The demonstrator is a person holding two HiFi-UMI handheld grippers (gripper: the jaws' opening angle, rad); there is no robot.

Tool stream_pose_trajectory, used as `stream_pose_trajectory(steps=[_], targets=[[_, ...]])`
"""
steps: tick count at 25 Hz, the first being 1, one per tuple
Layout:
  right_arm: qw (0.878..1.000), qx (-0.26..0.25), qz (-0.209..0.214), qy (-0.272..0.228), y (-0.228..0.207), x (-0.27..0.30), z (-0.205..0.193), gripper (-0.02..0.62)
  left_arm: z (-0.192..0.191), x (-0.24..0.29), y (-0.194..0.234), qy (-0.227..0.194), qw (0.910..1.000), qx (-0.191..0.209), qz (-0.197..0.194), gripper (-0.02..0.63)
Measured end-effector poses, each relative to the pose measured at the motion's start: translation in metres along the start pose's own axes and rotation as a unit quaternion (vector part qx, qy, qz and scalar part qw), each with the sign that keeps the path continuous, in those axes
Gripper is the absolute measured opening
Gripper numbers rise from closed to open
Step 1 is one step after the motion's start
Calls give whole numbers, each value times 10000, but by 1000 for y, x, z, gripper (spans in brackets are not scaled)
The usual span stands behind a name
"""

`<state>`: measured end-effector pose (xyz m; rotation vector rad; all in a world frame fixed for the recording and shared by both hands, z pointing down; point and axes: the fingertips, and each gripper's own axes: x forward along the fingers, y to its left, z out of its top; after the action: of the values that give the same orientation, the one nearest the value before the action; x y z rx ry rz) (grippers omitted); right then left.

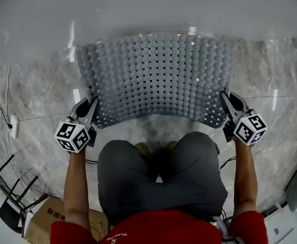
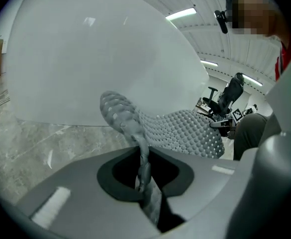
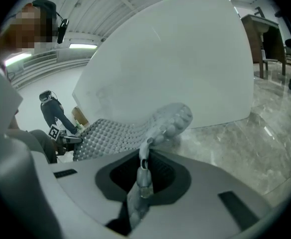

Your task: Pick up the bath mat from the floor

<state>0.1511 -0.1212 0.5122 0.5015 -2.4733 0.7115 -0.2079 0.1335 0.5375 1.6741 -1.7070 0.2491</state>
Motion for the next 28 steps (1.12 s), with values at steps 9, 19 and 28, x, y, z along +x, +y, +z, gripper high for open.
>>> stream_pose_trajectory(steps=[9,19,28], targets=[[9983,-55,256,-529,60,-63,88,35,84,-88,-39,-659,9974,246,136,44],[9972,386,485,-418,28,-37,57,35,65,-53,-45,-243,9985,277,395,44],[9972,428,358,-488,28,-38,58,35,62,-53,-40,-391,9981,242,403,44]])
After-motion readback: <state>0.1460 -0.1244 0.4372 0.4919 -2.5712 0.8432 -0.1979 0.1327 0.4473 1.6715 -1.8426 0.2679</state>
